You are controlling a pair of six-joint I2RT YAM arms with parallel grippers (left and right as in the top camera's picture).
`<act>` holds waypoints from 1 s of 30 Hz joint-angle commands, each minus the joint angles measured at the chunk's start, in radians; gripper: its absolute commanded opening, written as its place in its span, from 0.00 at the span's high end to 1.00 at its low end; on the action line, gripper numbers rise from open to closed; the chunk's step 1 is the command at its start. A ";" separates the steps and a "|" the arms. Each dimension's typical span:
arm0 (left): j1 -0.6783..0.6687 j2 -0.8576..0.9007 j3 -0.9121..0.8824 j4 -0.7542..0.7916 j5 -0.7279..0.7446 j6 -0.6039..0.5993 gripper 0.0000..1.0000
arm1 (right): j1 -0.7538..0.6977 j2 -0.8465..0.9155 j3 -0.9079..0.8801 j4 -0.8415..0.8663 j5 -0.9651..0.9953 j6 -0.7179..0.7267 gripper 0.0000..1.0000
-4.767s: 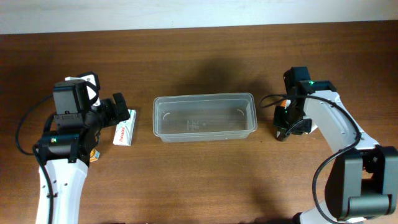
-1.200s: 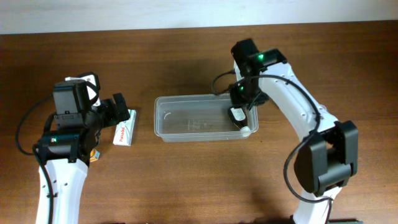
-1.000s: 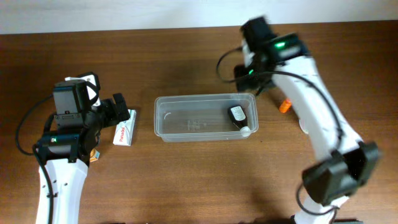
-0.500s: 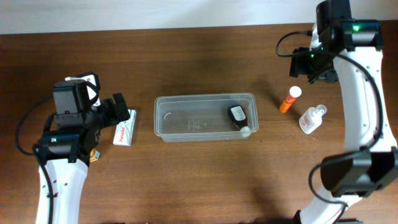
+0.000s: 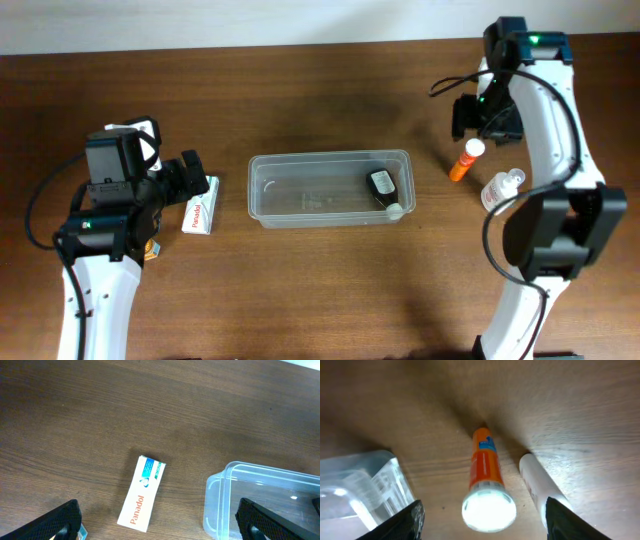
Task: Pack container
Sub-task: 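Move the right gripper to the orange tube and grasp it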
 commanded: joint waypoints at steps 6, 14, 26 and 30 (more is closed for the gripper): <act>0.006 0.005 0.019 0.000 0.011 -0.002 0.01 | -0.003 0.074 -0.009 -0.011 -0.025 -0.003 0.42; 0.006 0.005 0.019 0.000 0.010 -0.002 0.01 | -0.003 0.074 -0.009 -0.012 -0.025 -0.003 0.60; 0.006 0.005 0.019 0.000 0.011 -0.002 0.01 | -0.003 0.072 -0.009 -0.018 -0.025 -0.007 0.74; 0.006 0.005 0.019 0.000 0.011 -0.002 0.00 | -0.002 0.051 -0.009 -0.019 -0.025 -0.007 0.75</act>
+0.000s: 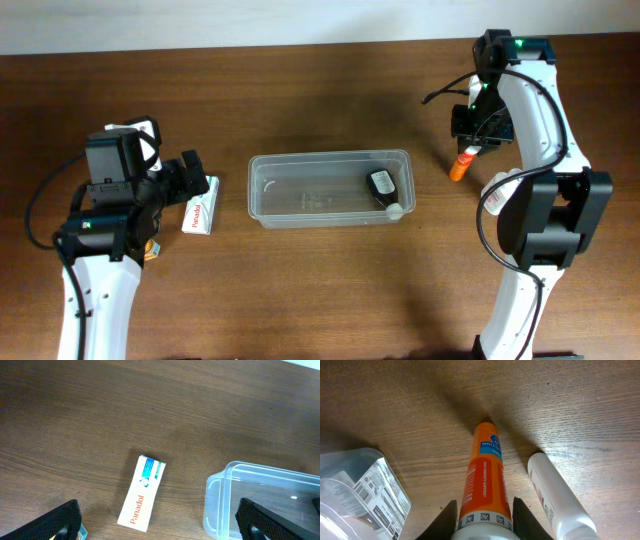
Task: Pack container
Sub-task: 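Move the right gripper to the orange tube and grasp it, then carry the orange tube into the container and release it upright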
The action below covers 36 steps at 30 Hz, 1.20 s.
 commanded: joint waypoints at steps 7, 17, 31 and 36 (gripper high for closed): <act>0.006 0.005 0.019 0.000 0.011 -0.002 0.01 | 0.001 -0.116 0.010 -0.016 -0.010 -0.014 0.75; 0.006 0.005 0.019 0.001 0.011 -0.002 0.01 | 0.089 -0.328 0.020 -0.078 -0.028 -0.058 0.75; 0.006 0.005 0.019 0.000 0.011 -0.002 0.00 | 0.391 -0.399 0.010 -0.108 -0.067 -0.079 0.75; 0.006 0.005 0.019 0.000 0.011 -0.002 0.01 | 0.463 -0.362 0.010 -0.084 -0.071 -0.078 0.74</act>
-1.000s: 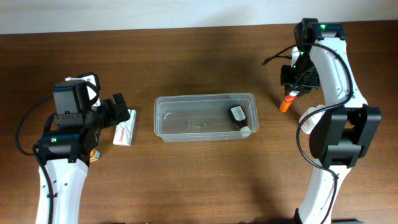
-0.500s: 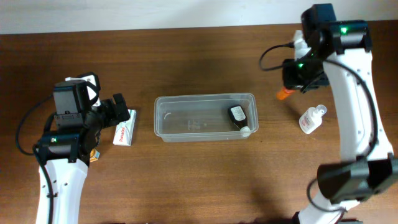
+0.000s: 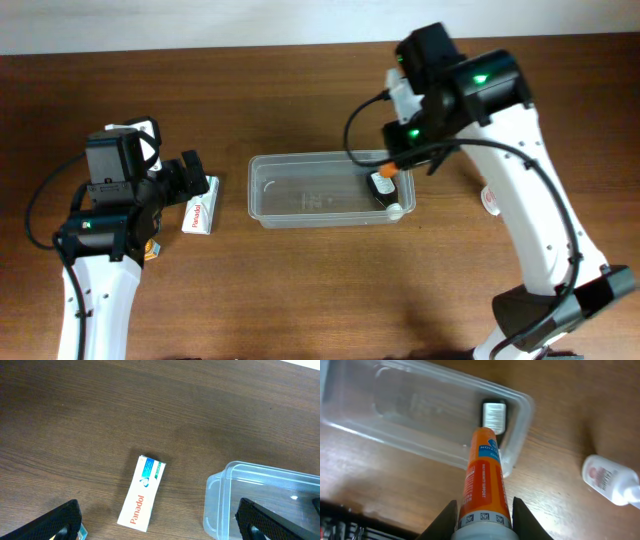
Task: Pack container
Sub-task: 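Carry the orange tube into the container and release it upright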
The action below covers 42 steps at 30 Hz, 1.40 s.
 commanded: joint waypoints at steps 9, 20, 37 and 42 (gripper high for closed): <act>0.006 0.005 0.019 0.000 0.011 -0.002 0.01 | 0.078 0.167 0.006 0.099 -0.013 -0.010 0.74; 0.006 0.005 0.019 0.000 0.011 -0.002 0.01 | 0.077 0.337 0.006 0.197 -0.011 -0.010 0.74; 0.006 0.005 0.019 0.000 0.011 -0.002 0.01 | 0.063 0.393 0.006 0.212 -0.001 -0.010 0.49; 0.006 0.005 0.019 0.000 0.011 -0.002 0.01 | 0.063 0.384 0.006 0.194 0.000 -0.011 0.39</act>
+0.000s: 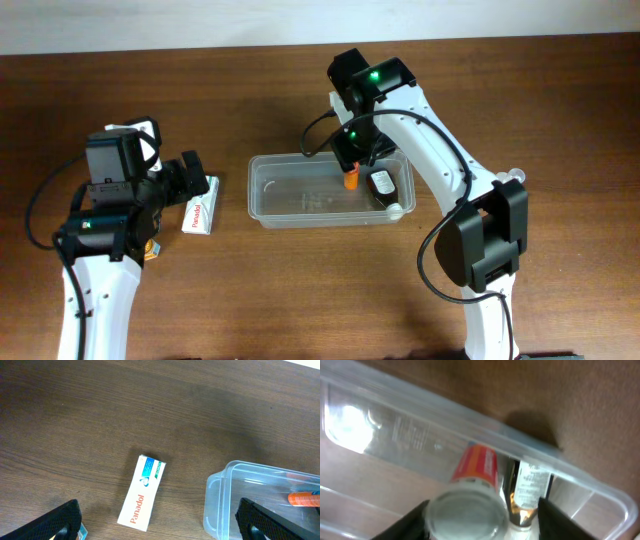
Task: Pack container
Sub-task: 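Carry the orange tube into the container and release it upright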
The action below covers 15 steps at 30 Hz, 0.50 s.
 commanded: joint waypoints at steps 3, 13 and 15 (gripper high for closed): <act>0.006 0.005 0.019 0.002 0.011 -0.002 0.01 | -0.005 -0.019 0.012 -0.021 0.006 0.002 0.37; 0.006 0.005 0.019 0.002 0.010 -0.002 0.01 | -0.061 -0.196 0.180 -0.159 0.029 0.039 0.30; 0.006 0.005 0.019 0.002 0.011 -0.002 0.01 | -0.104 -0.237 0.201 -0.167 0.047 0.064 0.27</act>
